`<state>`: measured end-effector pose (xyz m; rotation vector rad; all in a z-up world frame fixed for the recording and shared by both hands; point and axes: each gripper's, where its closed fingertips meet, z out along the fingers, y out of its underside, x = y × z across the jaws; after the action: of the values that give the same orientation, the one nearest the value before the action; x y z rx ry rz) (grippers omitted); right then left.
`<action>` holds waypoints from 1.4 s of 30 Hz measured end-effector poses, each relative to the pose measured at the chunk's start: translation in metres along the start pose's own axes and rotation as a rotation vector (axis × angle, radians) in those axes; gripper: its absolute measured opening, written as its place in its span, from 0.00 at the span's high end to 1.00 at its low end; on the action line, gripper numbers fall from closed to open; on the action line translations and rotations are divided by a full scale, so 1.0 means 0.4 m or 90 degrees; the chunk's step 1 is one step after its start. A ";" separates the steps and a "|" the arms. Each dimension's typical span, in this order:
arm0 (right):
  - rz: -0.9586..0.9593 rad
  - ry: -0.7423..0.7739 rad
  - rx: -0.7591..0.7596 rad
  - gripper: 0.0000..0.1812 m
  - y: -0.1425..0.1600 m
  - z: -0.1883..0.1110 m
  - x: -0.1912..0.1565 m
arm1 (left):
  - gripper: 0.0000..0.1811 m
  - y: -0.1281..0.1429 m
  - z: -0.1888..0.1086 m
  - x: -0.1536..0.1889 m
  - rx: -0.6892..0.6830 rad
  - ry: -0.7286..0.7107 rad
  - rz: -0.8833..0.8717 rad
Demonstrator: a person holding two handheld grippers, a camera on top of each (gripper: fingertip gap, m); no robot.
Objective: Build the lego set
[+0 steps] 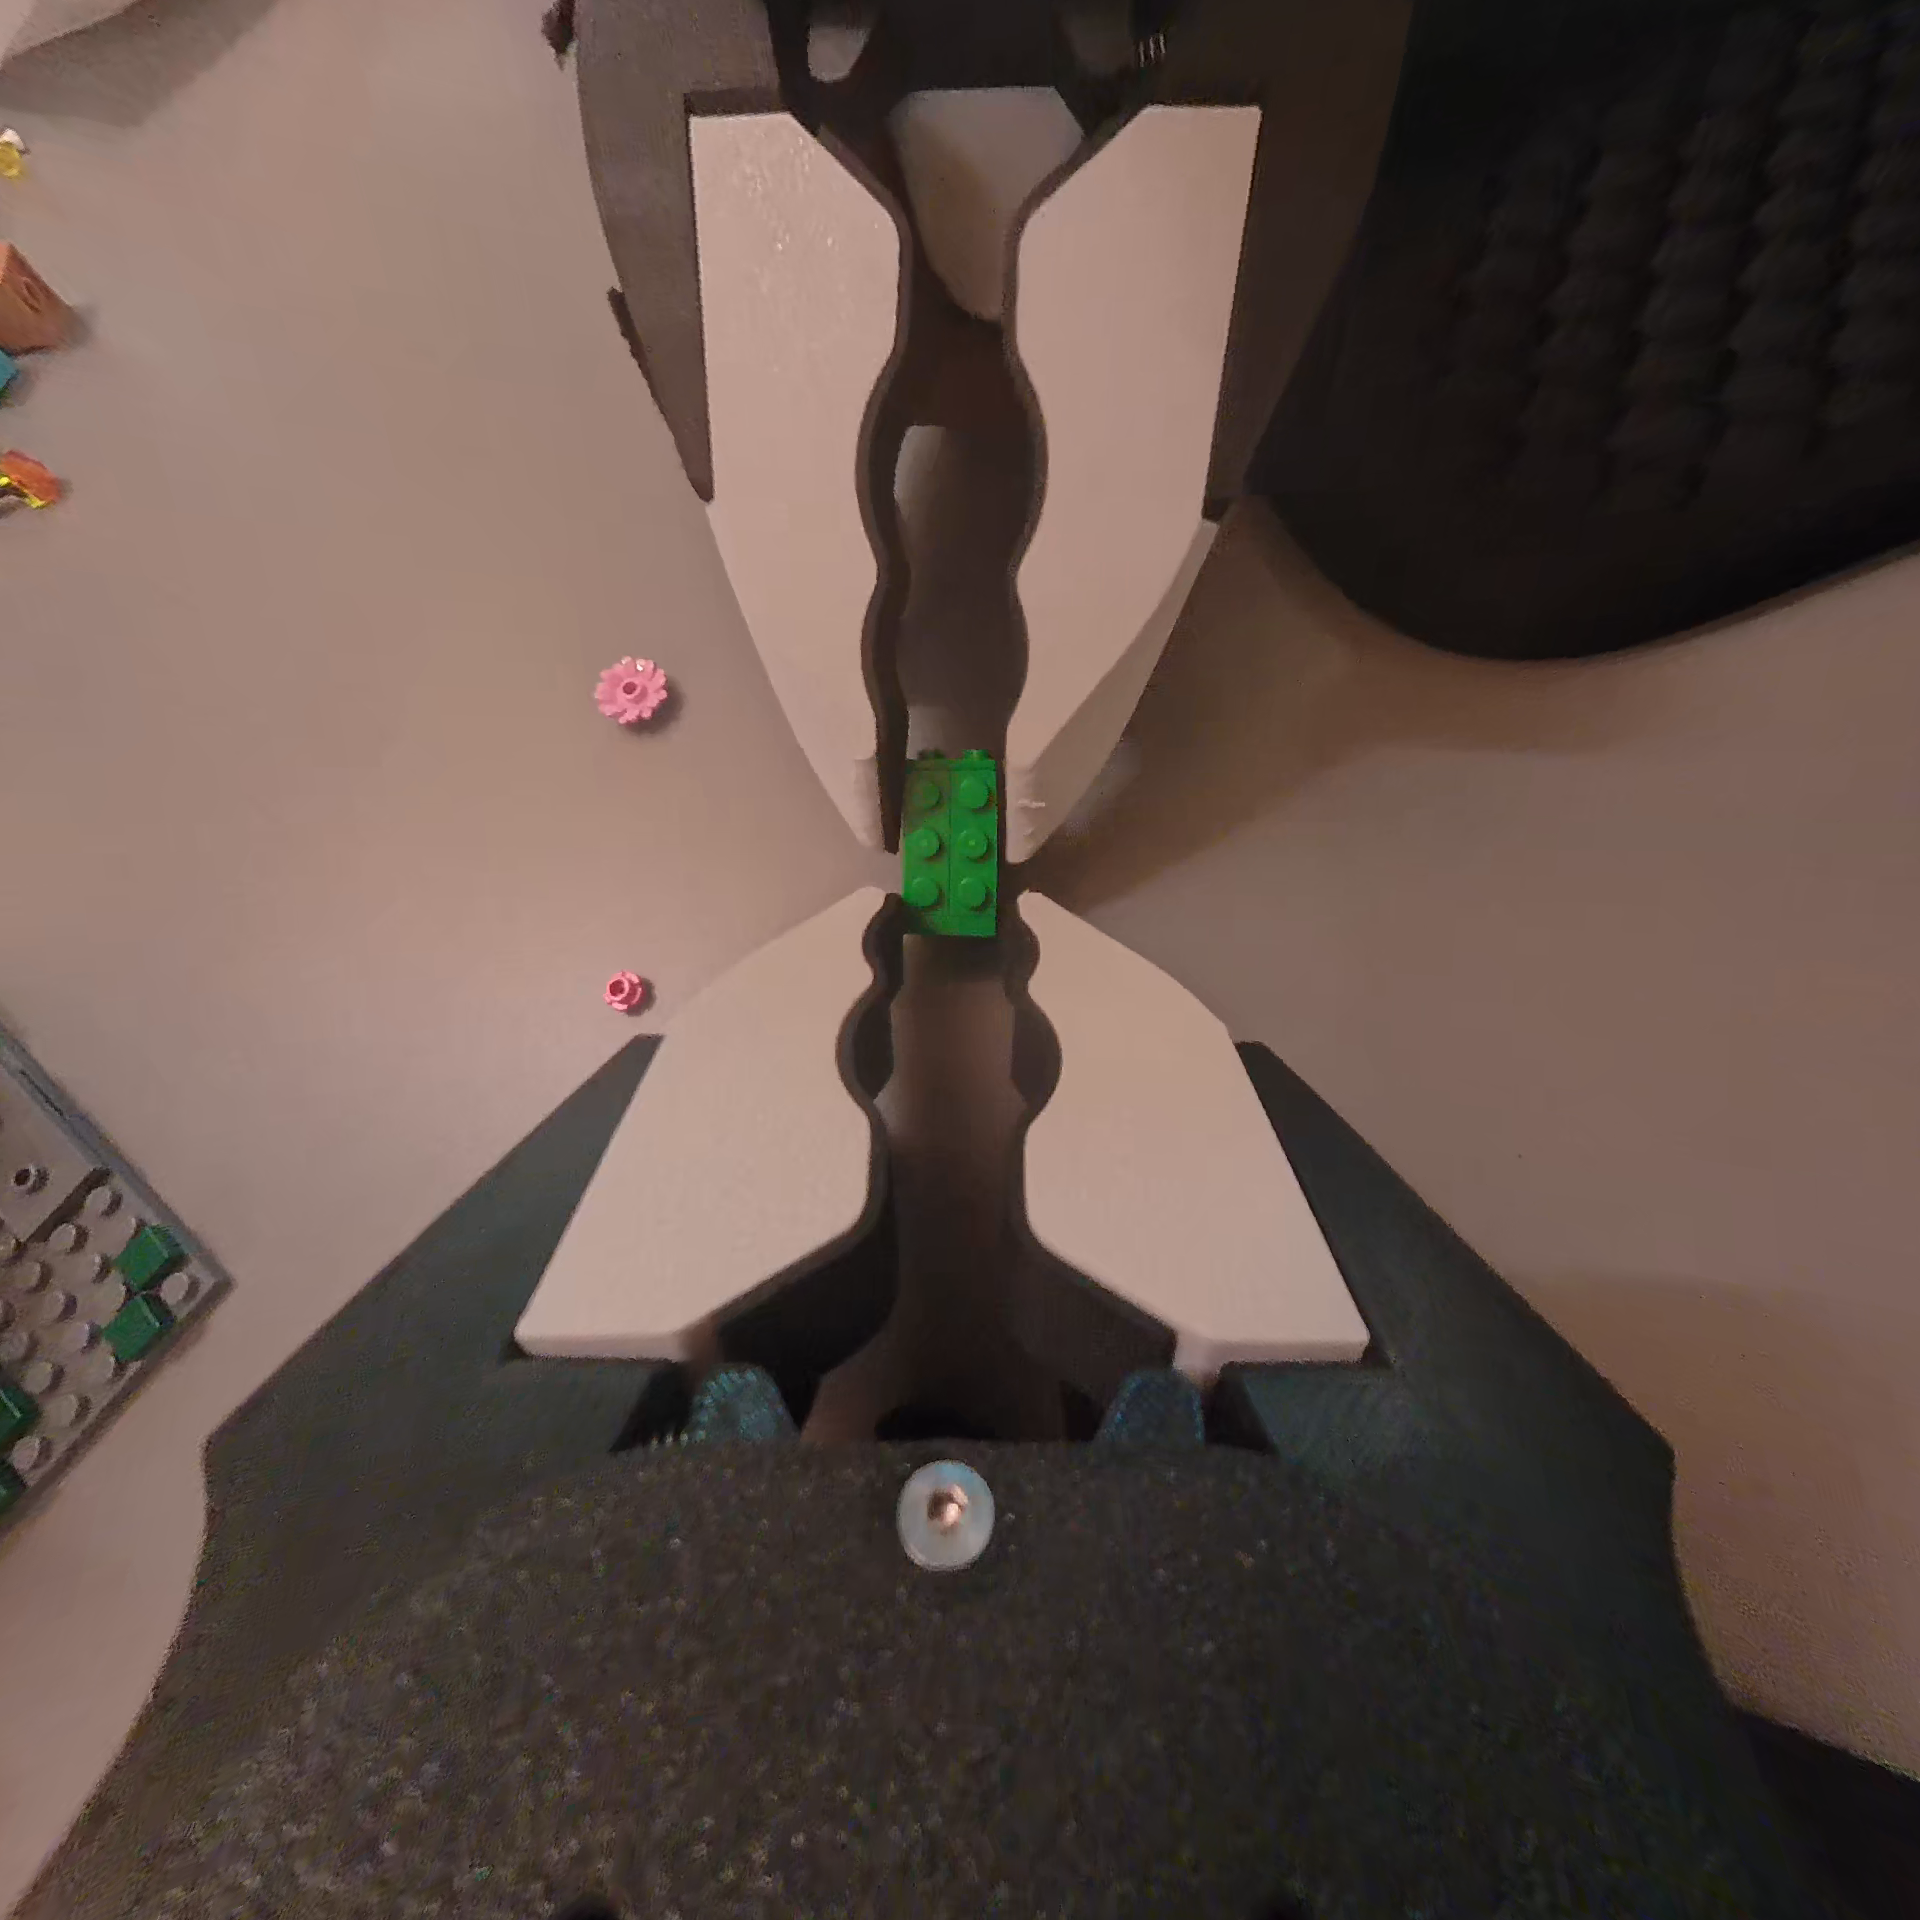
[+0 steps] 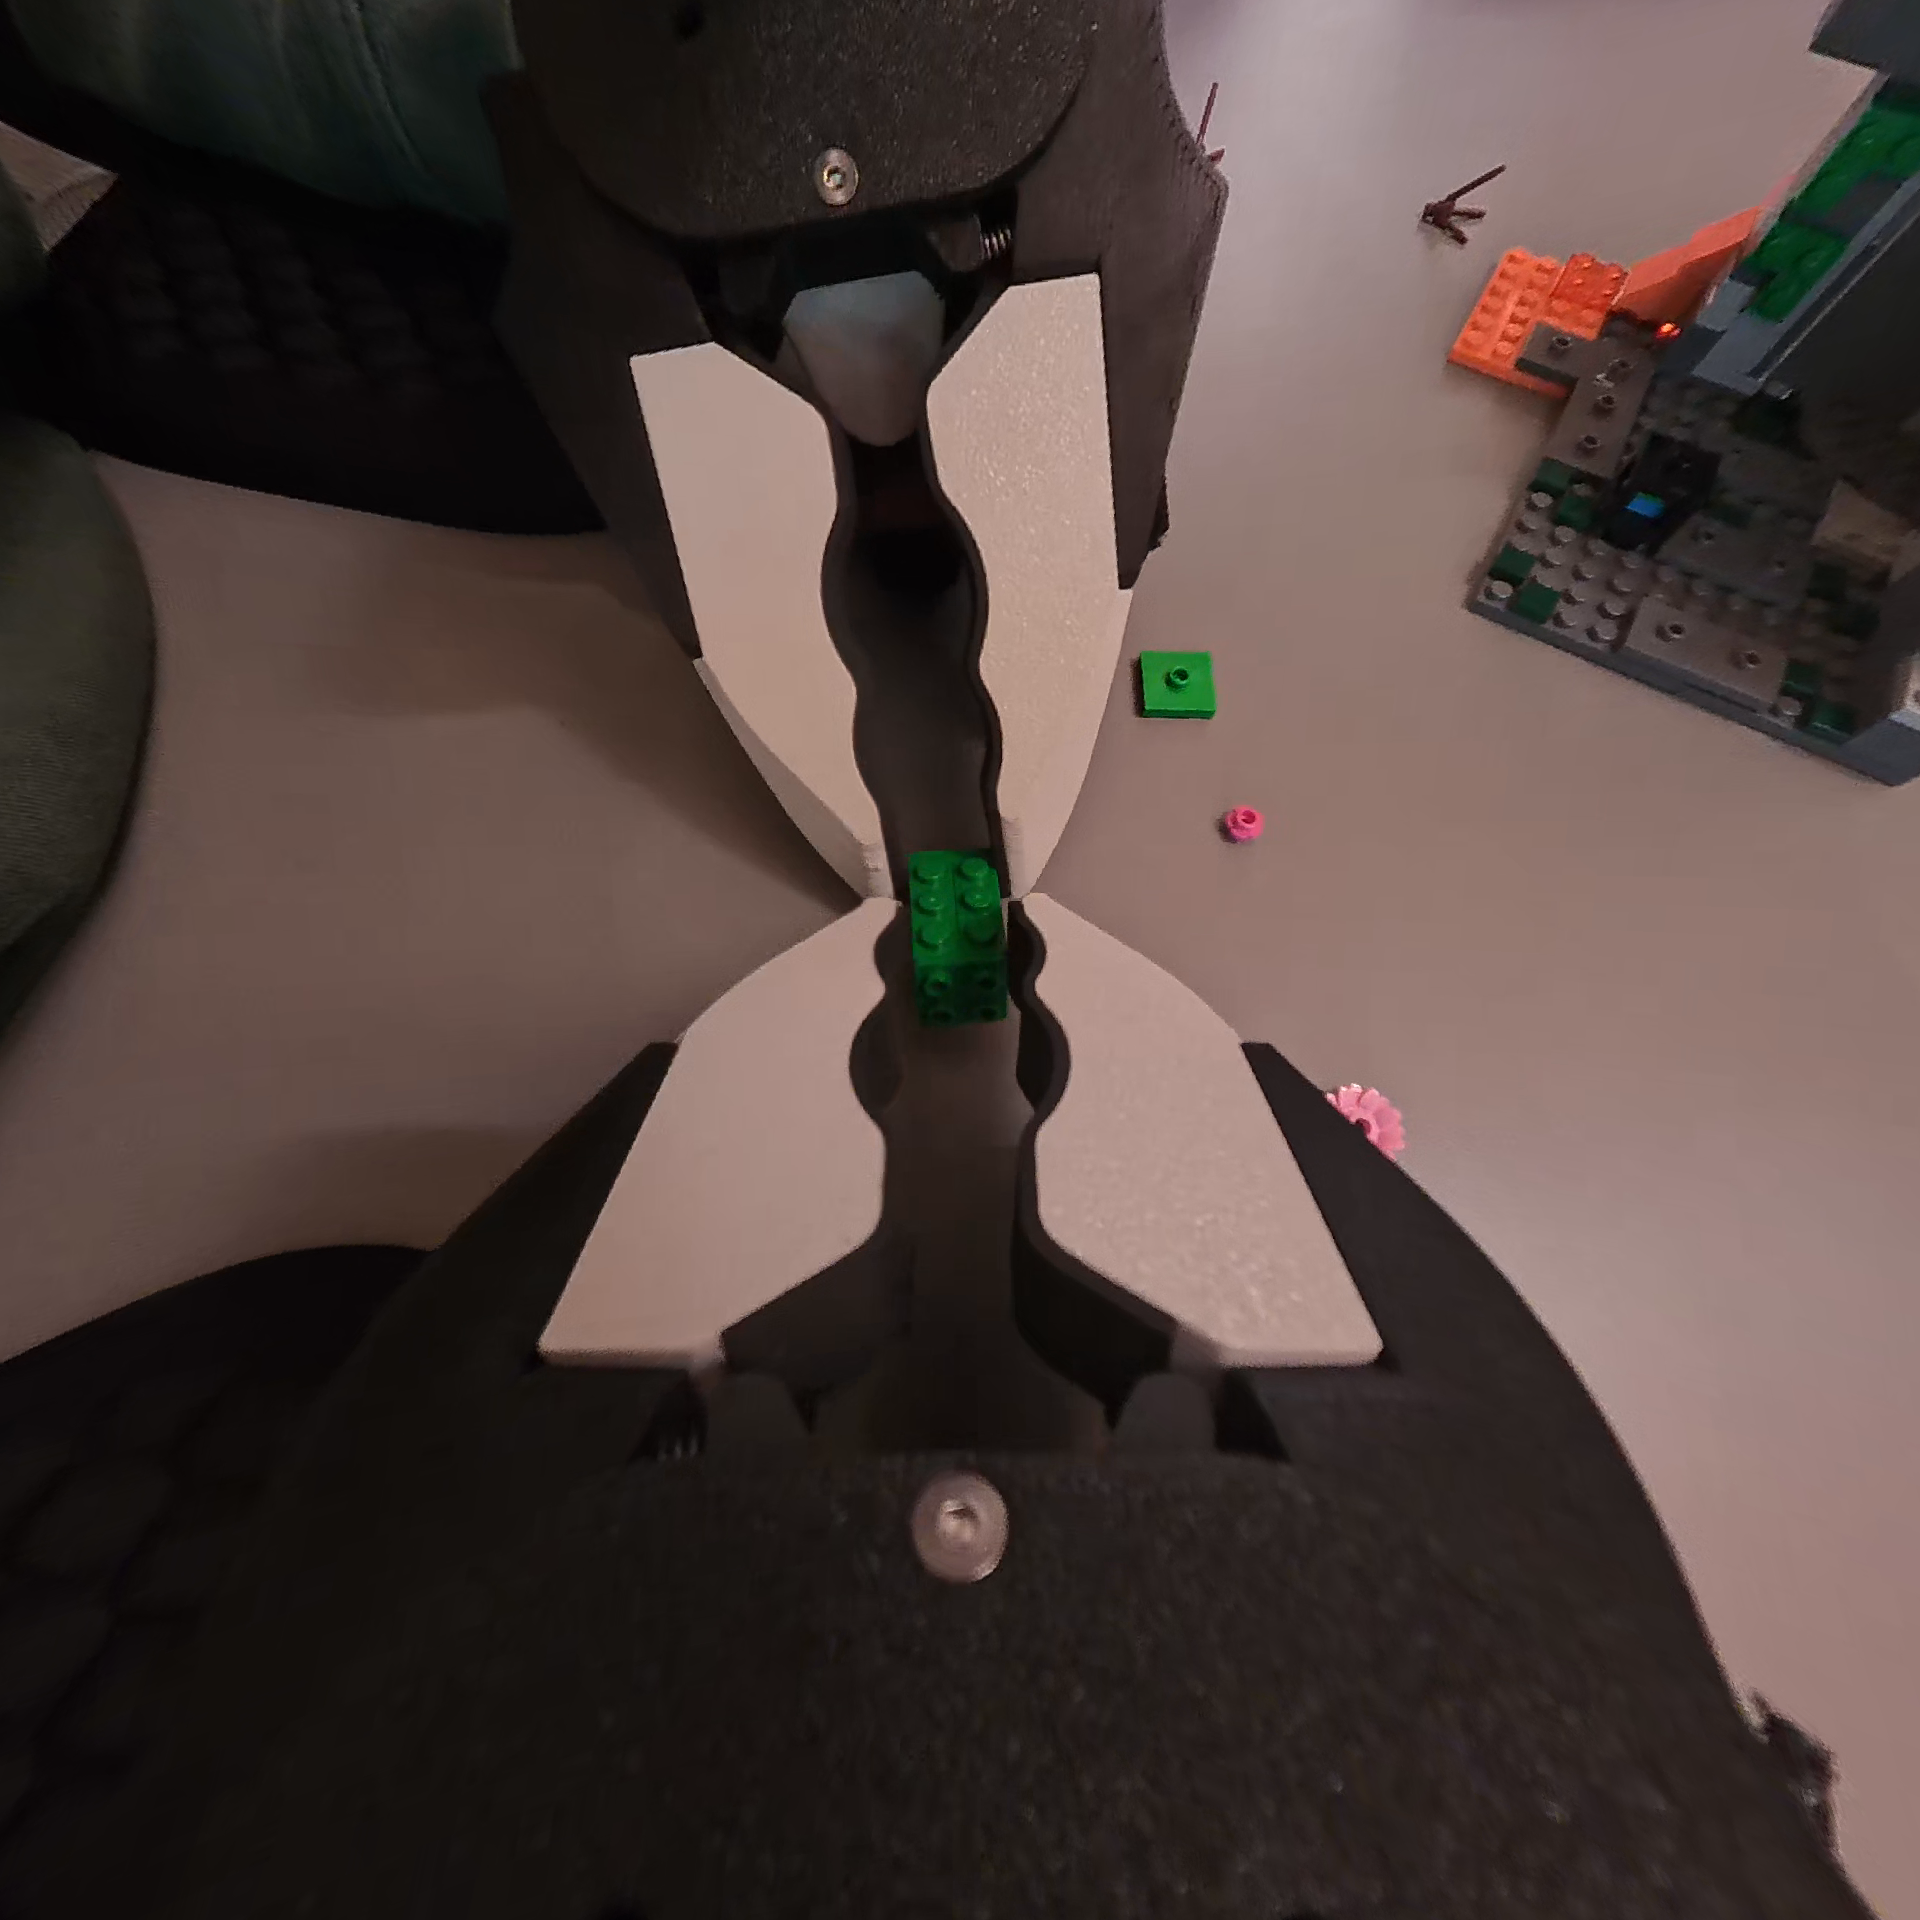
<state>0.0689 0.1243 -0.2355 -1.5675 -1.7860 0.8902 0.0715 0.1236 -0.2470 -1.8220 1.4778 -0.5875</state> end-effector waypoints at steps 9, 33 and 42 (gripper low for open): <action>-0.003 0.024 -0.013 0.91 0.009 -0.007 0.020 | 0.88 -0.020 -0.043 -0.024 0.049 -0.020 -0.030; 0.034 -0.004 -0.015 0.85 0.026 -0.049 0.022 | 0.87 0.098 -0.081 -0.131 -0.067 -0.004 -0.094; 0.006 0.029 -0.045 0.86 0.027 -0.011 0.014 | 0.91 0.096 -0.077 -0.124 -0.070 -0.006 -0.082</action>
<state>0.0783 0.1313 -0.2415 -1.6286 -1.7977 0.7974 0.0123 0.1604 -0.2518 -2.0138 1.4194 -0.5680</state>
